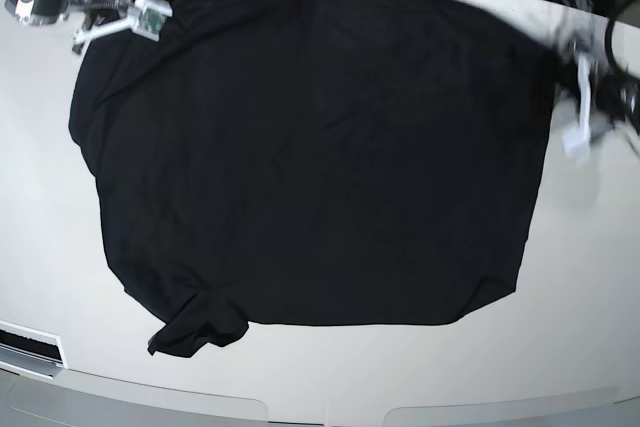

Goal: Layout the t-shirt on the table in an organized manner, then fold the t-shirt properly
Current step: 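Lower the stretched shirt flat onto the table with both grippers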

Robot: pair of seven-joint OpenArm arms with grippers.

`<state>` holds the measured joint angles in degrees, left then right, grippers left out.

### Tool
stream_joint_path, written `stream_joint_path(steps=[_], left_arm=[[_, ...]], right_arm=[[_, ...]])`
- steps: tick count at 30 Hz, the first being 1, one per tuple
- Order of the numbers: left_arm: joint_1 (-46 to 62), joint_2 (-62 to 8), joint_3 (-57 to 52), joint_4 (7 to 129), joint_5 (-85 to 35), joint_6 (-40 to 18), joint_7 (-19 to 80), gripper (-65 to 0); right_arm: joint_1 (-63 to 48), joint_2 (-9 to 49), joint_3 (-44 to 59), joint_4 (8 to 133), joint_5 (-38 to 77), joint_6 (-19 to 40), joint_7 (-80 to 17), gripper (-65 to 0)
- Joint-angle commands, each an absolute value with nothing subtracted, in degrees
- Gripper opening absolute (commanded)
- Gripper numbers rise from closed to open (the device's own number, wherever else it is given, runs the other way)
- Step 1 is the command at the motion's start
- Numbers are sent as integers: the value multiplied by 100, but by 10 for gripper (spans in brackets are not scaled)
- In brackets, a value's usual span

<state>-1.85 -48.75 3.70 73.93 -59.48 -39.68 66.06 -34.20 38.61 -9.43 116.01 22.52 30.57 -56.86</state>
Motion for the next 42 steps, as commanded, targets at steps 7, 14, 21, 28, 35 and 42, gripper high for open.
stream_joint_path(steps=[7, 14, 21, 28, 35, 42], left_arm=[[-569, -5078, 296, 7465, -4978, -4000, 6226, -650], [-711, -5074, 298, 7465, -5177, -3900, 6272, -650], [-550, -5081, 298, 7465, -6215, -4000, 7192, -650], [-156, -5413, 298, 7467, -6396, -4000, 7509, -650], [23, -5828, 298, 7467, -6954, -4000, 7524, -650], [303, -5811, 298, 7491, -7356, -4000, 7620, -650]], right_arm=[[-3444, 3826, -897, 11684, 1938, 2062, -5804, -650], [-3548, 3826, -897, 11686, 1772, 2318, -5990, -650], [-3573, 3826, -895, 11688, 1594, 2294, -6825, -650], [-3573, 3826, -897, 11688, 1205, 2440, -7210, -650], [-3621, 3826, -897, 12011, 2051, 2639, -7227, -650], [-3767, 3828, -895, 12628, 2056, 2587, -7135, -650]])
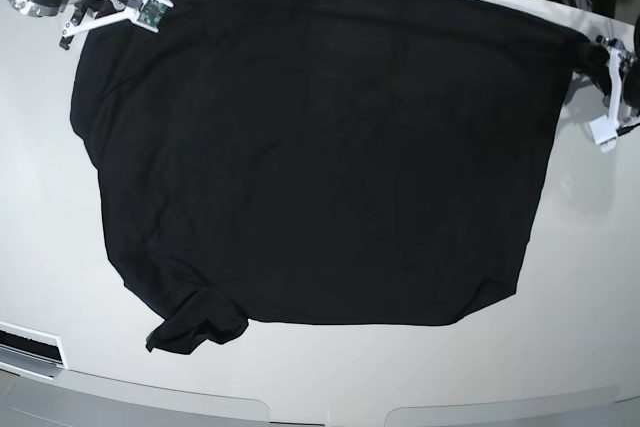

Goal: Layout the t-shirt on the table in an organized manner, then fold the t-shirt properly
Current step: 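Lower the stretched shirt flat onto the table with both grippers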

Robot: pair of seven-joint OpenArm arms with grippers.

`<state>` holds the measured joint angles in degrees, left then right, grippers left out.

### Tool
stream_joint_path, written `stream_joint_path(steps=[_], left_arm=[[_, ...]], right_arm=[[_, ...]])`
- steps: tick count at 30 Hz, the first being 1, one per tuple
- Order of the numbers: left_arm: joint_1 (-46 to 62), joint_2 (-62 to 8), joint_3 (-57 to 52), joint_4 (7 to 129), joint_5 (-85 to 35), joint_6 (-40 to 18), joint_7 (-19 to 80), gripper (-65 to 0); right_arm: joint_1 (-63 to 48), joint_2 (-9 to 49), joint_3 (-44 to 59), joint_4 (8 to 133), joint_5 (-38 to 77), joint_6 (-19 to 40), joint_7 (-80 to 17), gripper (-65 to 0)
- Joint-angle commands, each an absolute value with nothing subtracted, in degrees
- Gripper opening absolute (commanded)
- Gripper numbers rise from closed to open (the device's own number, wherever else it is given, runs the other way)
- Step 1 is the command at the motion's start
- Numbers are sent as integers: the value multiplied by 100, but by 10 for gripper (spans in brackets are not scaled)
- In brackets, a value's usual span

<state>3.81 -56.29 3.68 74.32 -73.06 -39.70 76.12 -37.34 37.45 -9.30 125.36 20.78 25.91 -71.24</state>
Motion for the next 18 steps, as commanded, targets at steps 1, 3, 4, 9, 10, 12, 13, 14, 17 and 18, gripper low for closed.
stream_joint_path(steps=[1, 3, 4, 9, 10, 12, 13, 14, 17, 18], left_arm=[[303, -5811, 298, 7491, -7356, -4000, 7644, -650], [303, -5811, 298, 7491, -7360, -4000, 7699, -650], [311, -5813, 298, 7491, -7360, -4000, 7736, -650], [554, -5819, 298, 7502, -7609, -4000, 7935, -650], [628, -5811, 298, 7516, -7618, -4000, 7972, -650], [801, -5815, 298, 7581, -7533, -4000, 7994, -650], [882, -5824, 298, 7616, -7454, -4000, 8000, -650], [947, -5830, 298, 7653, -7376, -4000, 8000, -650], [1116, -5894, 298, 7695, -7314, -4000, 8000, -650], [1168, -5922, 298, 7695, -7317, -4000, 8000, -650]], right_arm=[[-3787, 3828, -895, 12630, 2056, 2587, -7135, -650], [-3887, 3826, -895, 12630, 1925, 2587, -7144, -650], [-3959, 3828, -895, 12630, 1793, 2578, -7144, -650], [-4401, 3828, -895, 12632, 1299, 2351, -7164, -650], [-4466, 3826, -895, 12634, 1306, 2344, -7161, -650], [-4580, 3826, -895, 12637, 1323, 2287, -7164, -650], [-4611, 3826, -897, 12637, 1330, 2255, -7161, -650], [-4639, 3826, -897, 12637, 1358, 2222, -7161, -650], [-4698, 3824, -897, 12639, 1649, 2204, -7164, -650], [-4698, 3826, -897, 12637, 1743, 2200, -7166, -650]])
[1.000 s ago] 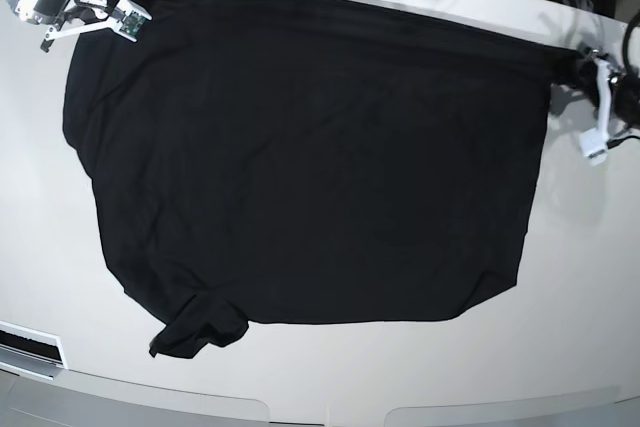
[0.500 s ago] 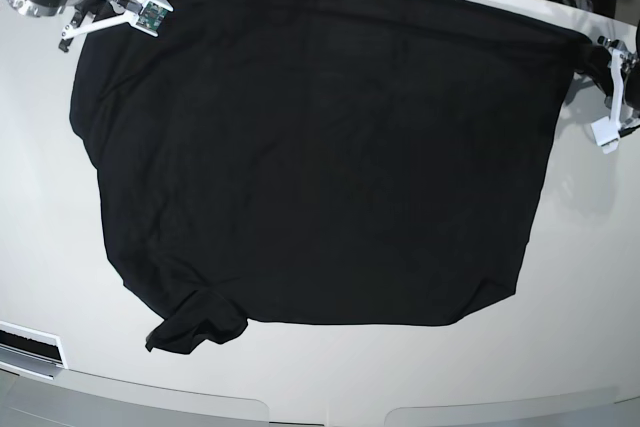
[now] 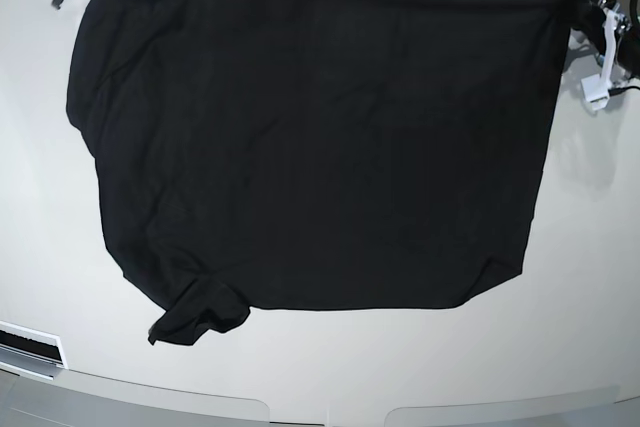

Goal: Layout the t-shirt on the table in an organized manner, then fold the t-shirt properly
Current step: 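Lower the stretched shirt flat onto the table with both grippers, then move the right gripper to the shirt's corner and grasp it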

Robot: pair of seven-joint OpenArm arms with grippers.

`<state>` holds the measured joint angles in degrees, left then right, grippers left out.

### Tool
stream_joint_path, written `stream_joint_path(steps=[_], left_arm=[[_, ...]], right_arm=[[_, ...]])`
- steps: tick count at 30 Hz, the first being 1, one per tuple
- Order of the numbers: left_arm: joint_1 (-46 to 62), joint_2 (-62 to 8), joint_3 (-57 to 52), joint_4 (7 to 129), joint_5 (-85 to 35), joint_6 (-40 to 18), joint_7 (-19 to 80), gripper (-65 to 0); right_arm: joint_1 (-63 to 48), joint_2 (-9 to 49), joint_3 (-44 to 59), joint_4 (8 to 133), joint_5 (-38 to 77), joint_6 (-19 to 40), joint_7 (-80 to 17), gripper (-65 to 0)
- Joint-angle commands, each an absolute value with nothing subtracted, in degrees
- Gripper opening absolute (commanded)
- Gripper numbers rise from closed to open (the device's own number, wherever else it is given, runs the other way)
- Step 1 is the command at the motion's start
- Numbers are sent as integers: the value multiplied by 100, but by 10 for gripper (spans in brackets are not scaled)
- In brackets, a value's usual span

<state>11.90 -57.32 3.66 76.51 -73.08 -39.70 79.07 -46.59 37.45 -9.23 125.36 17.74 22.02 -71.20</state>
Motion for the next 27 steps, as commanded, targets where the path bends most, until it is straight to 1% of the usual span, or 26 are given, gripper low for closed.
stream_joint_path(steps=[1, 5, 11, 15, 18, 20, 23, 27], left_arm=[[1205, -5940, 298, 7695, -7317, -4000, 8000, -650], [1332, -5940, 298, 7747, -7660, -4000, 8000, -650], [1378, -5935, 298, 7832, -7703, -4000, 8000, -650], [1319, -5937, 298, 7835, -7708, -4000, 8000, -650], [1120, -5935, 298, 7839, -7710, -4000, 8000, -650], [954, -5933, 298, 7839, -7765, -4000, 8000, -650], [766, -5933, 298, 7839, -8068, -4000, 8000, -650], [657, -5878, 298, 7839, -8364, -4000, 8000, -650]], right_arm=[[-4698, 3826, -897, 12637, 1787, 2189, -7168, -650], [-4700, 3826, -897, 12637, 1809, 2132, -7275, -650], [-4923, 3824, -897, 12639, 1968, 2410, -7271, -650], [-4847, 3826, -895, 12639, 1850, 2220, -7161, -650], [-4722, 3828, -895, 12639, 1494, 2027, -7096, -650], [-4646, 3826, -895, 12639, 1313, 2025, -7054, -650], [-4582, 3826, -895, 12639, 1173, 2034, -6698, -650], [-4569, 3826, -895, 12637, 1162, 2161, -5725, -650]])
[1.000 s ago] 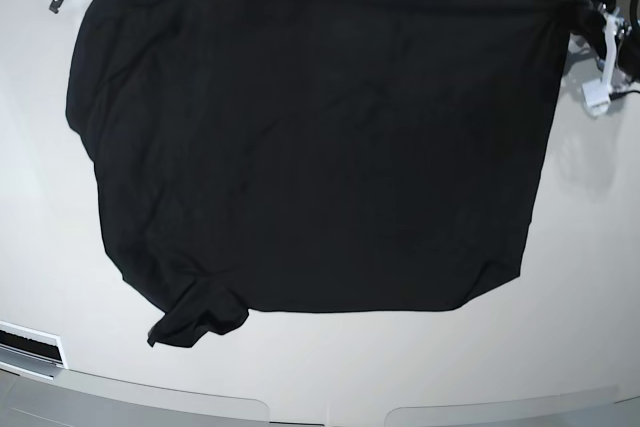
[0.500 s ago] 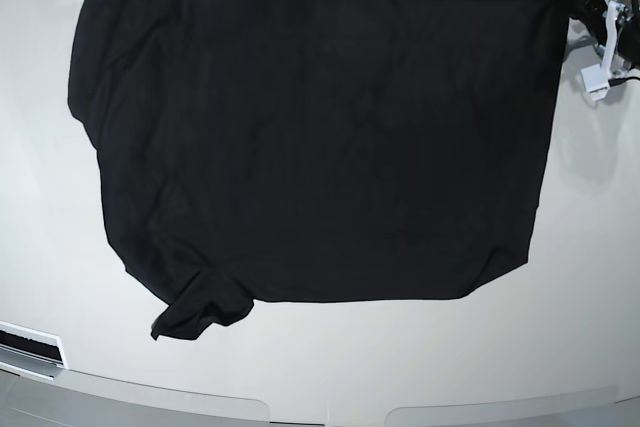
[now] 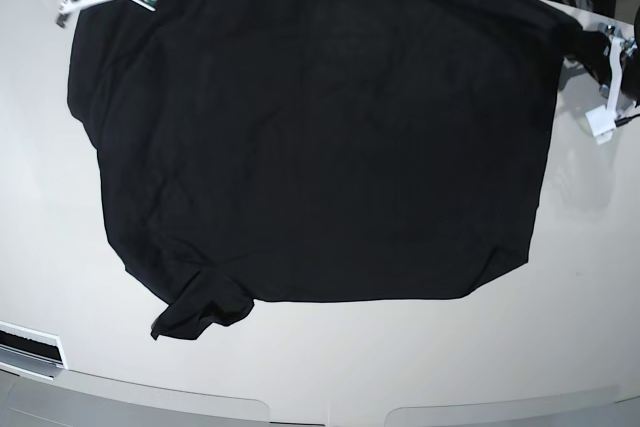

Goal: Layout the t-shirt on the table in an organized manner, then fold the t-shirt properly
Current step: 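Move the right gripper to the shirt's corner and grasp it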

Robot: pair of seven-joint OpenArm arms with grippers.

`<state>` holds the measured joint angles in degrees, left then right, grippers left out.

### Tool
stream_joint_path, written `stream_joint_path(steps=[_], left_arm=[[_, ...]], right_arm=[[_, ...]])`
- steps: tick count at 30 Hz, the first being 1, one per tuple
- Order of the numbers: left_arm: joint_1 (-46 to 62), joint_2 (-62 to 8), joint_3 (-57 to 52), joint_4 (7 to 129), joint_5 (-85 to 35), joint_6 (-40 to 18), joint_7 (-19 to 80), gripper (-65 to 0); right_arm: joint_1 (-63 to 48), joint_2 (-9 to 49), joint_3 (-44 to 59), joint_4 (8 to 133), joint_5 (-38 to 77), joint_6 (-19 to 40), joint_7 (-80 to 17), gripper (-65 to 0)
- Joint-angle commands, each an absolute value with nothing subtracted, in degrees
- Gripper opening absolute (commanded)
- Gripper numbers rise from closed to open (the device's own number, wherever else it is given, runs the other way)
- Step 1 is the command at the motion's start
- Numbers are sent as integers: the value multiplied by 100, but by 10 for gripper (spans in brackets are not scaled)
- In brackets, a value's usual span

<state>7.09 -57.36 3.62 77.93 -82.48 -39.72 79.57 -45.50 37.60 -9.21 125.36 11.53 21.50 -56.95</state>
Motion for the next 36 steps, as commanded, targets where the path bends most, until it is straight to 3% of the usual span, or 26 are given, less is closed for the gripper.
stream_joint_path(steps=[1, 9, 20, 36], left_arm=[[644, -5835, 298, 7839, -8353, -4000, 7946, -650], [582, -5699, 298, 7839, -8200, -4000, 7629, -650], [427, -5666, 298, 7839, -6283, -3828, 6274, -650], [73, -5413, 296, 7839, -5795, -3721, 6104, -650]], right_arm=[[-4567, 3826, -895, 12637, 1140, 2161, -5581, -650], [-3946, 3826, -897, 12637, 762, 1817, -5371, -650], [-3140, 3809, -897, 12090, 904, 1846, -4904, -650], [-2394, 3780, -897, 11692, 1020, 2001, -4864, -650]])
